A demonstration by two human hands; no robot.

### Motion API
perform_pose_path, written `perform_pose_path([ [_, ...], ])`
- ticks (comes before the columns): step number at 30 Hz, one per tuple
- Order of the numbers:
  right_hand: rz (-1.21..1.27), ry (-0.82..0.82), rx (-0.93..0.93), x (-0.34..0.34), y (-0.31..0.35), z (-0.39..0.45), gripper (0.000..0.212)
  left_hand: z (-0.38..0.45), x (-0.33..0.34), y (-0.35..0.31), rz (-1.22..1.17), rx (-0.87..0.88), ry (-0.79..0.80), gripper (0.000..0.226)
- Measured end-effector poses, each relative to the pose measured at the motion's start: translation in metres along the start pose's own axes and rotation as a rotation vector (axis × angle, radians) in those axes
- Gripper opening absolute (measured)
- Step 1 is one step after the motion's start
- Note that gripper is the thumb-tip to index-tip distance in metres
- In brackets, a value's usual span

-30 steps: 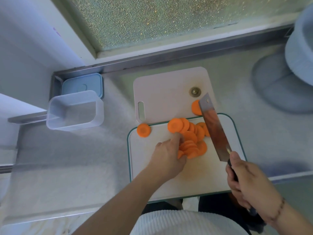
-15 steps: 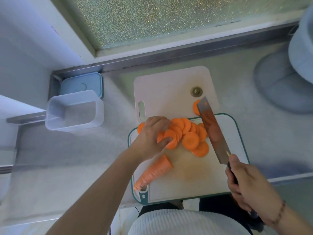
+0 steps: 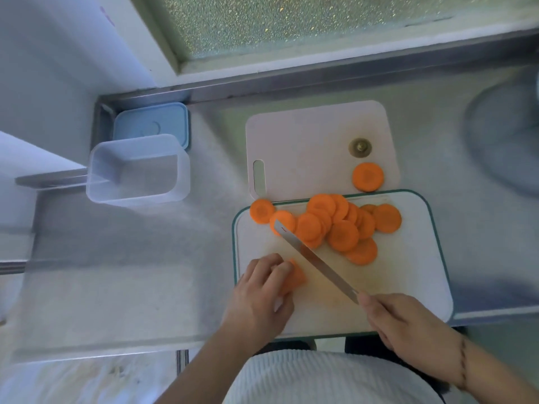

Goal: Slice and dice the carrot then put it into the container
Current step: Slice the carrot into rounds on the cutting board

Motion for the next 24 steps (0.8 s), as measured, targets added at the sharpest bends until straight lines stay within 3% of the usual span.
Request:
perform_pose_path([
  [6, -0.125, 0.155, 0.063, -0.003, -0.003, 0.029, 0.055, -0.007, -0.014, 0.011, -0.043, 0.036, 0.024, 0.045],
  [14, -0.004, 0.132, 0.139, -0.013, 0.010, 0.034, 0.055, 0.001, 0.000, -0.017, -0.010, 0.124, -0.054, 0.040],
  [24, 0.049, -0.092, 0.049, 0.017, 0.012, -0.024, 0.051, 0.002, 0.007, -0.017, 0.009, 0.078, -0.151, 0.046],
])
Point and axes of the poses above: each hand's wrist, its own z-axis towards the middle knuckle, its own x-axis out of the palm, y = z × x, the point moved 9 cm from there along z, towards the middle knuckle, and after that the axes turned 2 degrees about z, right-handed, at the moved point
